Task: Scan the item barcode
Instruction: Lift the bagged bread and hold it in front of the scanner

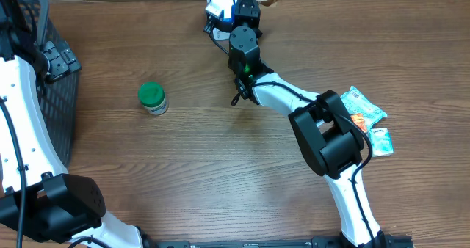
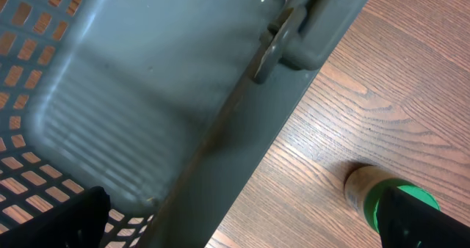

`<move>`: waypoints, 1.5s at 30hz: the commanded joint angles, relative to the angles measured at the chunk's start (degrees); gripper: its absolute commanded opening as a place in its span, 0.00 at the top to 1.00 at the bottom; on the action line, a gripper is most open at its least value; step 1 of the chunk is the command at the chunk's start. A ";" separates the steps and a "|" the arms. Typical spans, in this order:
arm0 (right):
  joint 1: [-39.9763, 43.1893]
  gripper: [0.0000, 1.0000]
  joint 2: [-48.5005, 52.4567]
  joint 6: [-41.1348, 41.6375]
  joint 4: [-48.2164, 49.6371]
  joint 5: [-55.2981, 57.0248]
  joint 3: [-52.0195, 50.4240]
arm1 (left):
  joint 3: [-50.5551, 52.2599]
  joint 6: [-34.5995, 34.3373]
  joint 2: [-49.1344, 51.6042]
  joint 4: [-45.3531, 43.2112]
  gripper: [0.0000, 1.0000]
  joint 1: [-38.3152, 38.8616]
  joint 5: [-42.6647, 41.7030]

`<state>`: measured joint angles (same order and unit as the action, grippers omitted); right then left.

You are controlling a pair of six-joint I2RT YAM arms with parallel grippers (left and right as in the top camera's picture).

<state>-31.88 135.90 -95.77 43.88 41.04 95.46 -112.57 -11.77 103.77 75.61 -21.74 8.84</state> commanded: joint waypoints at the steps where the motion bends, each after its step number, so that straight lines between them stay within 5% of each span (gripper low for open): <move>1: 0.79 0.96 0.74 2.62 0.35 -1.95 1.38 | 0.07 0.85 0.61 0.02 0.00 0.52 0.11; 38: 3.17 0.96 1.92 7.39 -4.74 -0.15 1.36 | 0.07 0.85 0.59 0.00 0.00 0.55 0.11; 45: 1.38 0.96 -0.11 12.02 3.21 3.39 1.38 | 0.07 0.85 0.59 0.02 0.00 0.52 0.11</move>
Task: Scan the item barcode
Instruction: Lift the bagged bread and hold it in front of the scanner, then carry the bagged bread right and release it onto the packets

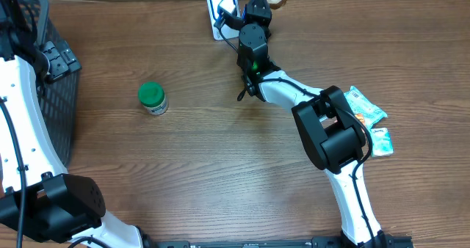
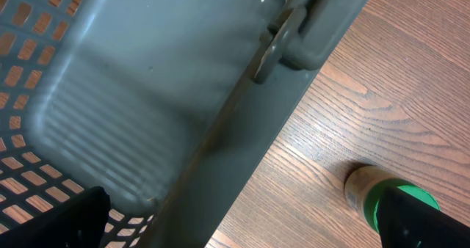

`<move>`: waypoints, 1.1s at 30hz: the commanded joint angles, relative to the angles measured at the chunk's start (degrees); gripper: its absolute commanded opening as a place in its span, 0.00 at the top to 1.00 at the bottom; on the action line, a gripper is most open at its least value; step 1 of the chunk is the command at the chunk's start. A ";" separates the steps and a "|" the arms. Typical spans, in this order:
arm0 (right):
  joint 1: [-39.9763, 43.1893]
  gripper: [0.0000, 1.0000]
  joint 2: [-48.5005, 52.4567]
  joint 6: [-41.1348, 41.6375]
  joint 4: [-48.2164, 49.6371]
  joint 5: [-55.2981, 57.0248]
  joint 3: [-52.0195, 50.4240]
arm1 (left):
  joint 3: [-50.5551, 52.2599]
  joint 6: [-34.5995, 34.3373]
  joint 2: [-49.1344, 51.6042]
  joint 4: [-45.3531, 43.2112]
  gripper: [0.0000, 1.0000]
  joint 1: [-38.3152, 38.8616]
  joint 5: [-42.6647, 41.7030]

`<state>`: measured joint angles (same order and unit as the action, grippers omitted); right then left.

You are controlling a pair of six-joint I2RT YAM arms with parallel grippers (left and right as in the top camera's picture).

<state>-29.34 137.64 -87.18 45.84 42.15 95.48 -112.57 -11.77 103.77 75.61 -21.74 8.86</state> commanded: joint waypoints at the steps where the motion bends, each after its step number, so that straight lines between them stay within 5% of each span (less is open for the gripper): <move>1: -1.40 0.96 -2.93 3.43 0.66 2.69 1.36 | 0.07 0.85 0.59 0.00 0.00 0.52 0.09; 7: -1.66 0.96 -12.17 12.57 -6.69 8.13 1.33 | 0.07 0.85 0.61 0.02 0.00 0.52 0.09; 18: -0.70 0.96 -38.10 52.41 -57.40 1.95 1.36 | 0.07 0.85 0.61 0.00 0.00 0.52 0.09; 24: 8.17 0.96 -49.18 85.94 -83.45 -20.50 1.33 | 0.07 0.85 0.61 0.00 0.00 0.55 0.09; 33: 31.45 0.96 -47.19 110.51 -101.96 -43.80 -0.31 | 0.07 0.85 0.59 0.02 0.00 0.52 0.09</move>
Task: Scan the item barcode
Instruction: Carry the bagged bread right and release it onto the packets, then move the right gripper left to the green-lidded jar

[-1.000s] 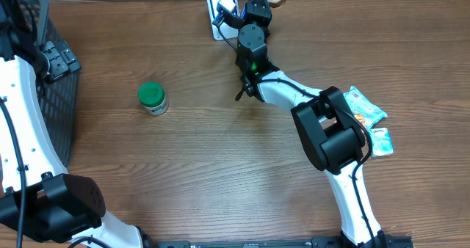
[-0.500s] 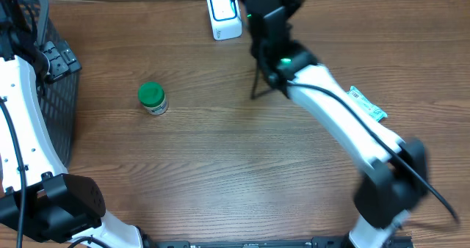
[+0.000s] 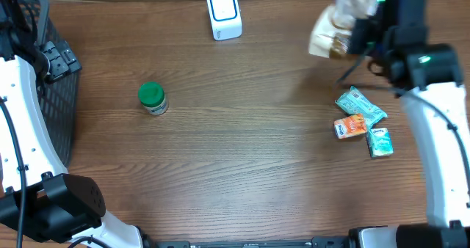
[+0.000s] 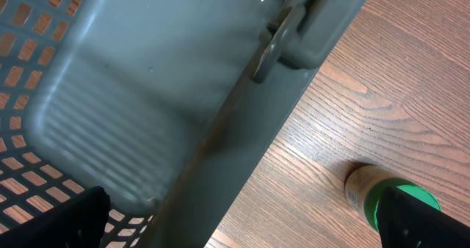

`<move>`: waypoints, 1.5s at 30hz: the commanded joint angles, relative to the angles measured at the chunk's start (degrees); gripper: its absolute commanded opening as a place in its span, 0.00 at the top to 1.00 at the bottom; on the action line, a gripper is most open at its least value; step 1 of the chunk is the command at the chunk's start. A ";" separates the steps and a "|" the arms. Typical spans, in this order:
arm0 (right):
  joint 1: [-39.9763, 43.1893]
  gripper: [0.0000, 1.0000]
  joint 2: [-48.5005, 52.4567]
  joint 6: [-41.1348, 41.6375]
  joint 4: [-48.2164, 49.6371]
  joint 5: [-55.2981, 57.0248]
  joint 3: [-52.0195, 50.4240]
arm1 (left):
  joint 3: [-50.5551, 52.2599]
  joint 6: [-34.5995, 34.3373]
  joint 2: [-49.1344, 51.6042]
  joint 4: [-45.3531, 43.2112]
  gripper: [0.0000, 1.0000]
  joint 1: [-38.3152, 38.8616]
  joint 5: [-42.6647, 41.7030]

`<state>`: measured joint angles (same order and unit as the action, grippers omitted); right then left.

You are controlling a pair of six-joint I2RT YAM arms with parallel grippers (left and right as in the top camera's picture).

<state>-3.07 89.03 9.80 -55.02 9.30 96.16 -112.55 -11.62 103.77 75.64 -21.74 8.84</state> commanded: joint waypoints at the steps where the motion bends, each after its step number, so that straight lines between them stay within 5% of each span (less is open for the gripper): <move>1: 8.13 0.96 2.21 14.51 -2.03 -13.22 -1.75 | 0.04 0.70 0.61 0.00 0.00 0.52 0.11; 8: 20.79 0.96 8.48 14.49 -3.43 -20.15 -7.37 | 0.04 0.70 0.59 -0.02 0.00 0.55 0.11; 17: 24.30 0.96 15.26 14.43 -0.74 -19.65 -14.75 | 0.04 0.72 0.61 -0.02 0.00 0.55 0.11; 18: 24.30 0.93 15.26 14.21 -0.92 -19.58 -14.80 | 0.04 0.70 0.59 0.00 0.00 0.57 0.11; 22: 24.30 0.39 14.99 13.75 -3.28 -19.67 -13.75 | 0.04 0.70 0.59 0.00 0.00 0.76 0.11; 30: 23.82 0.33 14.45 10.95 -14.53 -19.82 -3.15 | 0.04 0.70 0.59 -0.02 0.00 0.74 0.11; 38: 13.77 0.33 10.78 3.17 -18.08 -32.59 3.15 | 0.04 0.70 0.59 0.00 0.00 0.74 0.11; 45: -7.37 0.32 11.43 5.75 -7.89 -34.88 3.13 | 0.04 0.70 0.59 -0.02 0.00 0.74 0.11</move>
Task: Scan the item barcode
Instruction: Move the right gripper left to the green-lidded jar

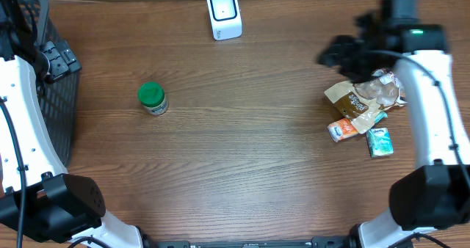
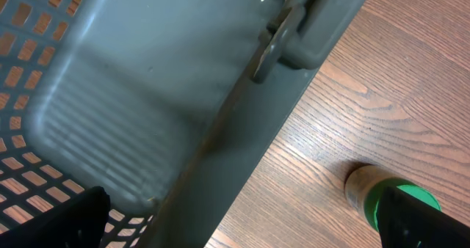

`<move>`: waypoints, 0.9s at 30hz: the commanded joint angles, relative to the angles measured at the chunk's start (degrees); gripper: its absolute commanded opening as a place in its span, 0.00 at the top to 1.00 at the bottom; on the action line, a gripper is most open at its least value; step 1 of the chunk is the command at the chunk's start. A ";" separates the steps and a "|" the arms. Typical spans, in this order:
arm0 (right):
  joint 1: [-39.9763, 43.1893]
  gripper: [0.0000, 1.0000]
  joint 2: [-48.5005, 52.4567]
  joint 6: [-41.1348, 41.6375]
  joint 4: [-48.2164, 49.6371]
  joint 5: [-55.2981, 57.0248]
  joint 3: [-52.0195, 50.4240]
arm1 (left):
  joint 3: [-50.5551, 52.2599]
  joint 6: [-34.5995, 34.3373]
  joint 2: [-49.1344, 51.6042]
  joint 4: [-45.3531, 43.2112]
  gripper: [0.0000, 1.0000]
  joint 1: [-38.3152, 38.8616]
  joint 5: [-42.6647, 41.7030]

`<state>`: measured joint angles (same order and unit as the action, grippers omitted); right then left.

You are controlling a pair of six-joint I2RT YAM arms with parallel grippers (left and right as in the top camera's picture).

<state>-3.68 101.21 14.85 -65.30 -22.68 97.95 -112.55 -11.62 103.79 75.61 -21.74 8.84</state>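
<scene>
The white scanner [image 1: 224, 13] stands at the back middle of the table. A tan snack bag [image 1: 363, 94] lies flat at the right, partly on top of small packets. My right gripper [image 1: 332, 56] hovers just up and left of the bag, blurred, open and apart from it. My left gripper [image 2: 250, 230] is open wide over the rim of the grey basket [image 2: 220, 130], nothing between its fingers [image 2: 81, 219]. A green-lidded jar [image 1: 152, 97] stands left of the middle, and the jar [image 2: 389, 197] shows behind the right finger in the left wrist view.
The dark mesh basket [image 1: 37, 94] fills the left edge under my left arm. An orange packet [image 1: 340, 129] and a teal packet [image 1: 380, 141] lie beside the bag. Bare wooden table [image 1: 242, 152] spans the middle.
The tan bag was up in my right gripper at the back right; now it lies on the packets and the gripper is off it. The left arm has not moved.
My right gripper held the tan bag close to the scanner at the back middle, and was still there a moment later. Then it was over at the right with the bag in the air. Now the bag rests on the packet pile, let go.
</scene>
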 commanded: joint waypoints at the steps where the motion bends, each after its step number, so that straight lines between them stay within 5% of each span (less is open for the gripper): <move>1: -9.77 0.32 -0.31 2.27 4.87 -2.67 1.33 | 0.04 0.70 0.57 0.02 0.00 0.74 0.13; 9: -30.47 0.20 8.81 10.49 27.96 2.51 1.36 | 0.04 0.70 0.59 0.00 0.00 0.74 0.11; 14: -38.07 0.00 17.03 3.76 38.23 9.22 1.36 | 0.04 0.70 0.59 0.00 0.00 0.74 0.11; 27: -45.31 0.00 22.01 -6.69 50.27 16.20 1.33 | 0.04 0.70 0.57 0.00 0.00 0.74 0.11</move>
<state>-48.40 122.76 12.08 -16.51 -8.10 98.56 -112.55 -11.62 103.79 75.64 -21.74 8.84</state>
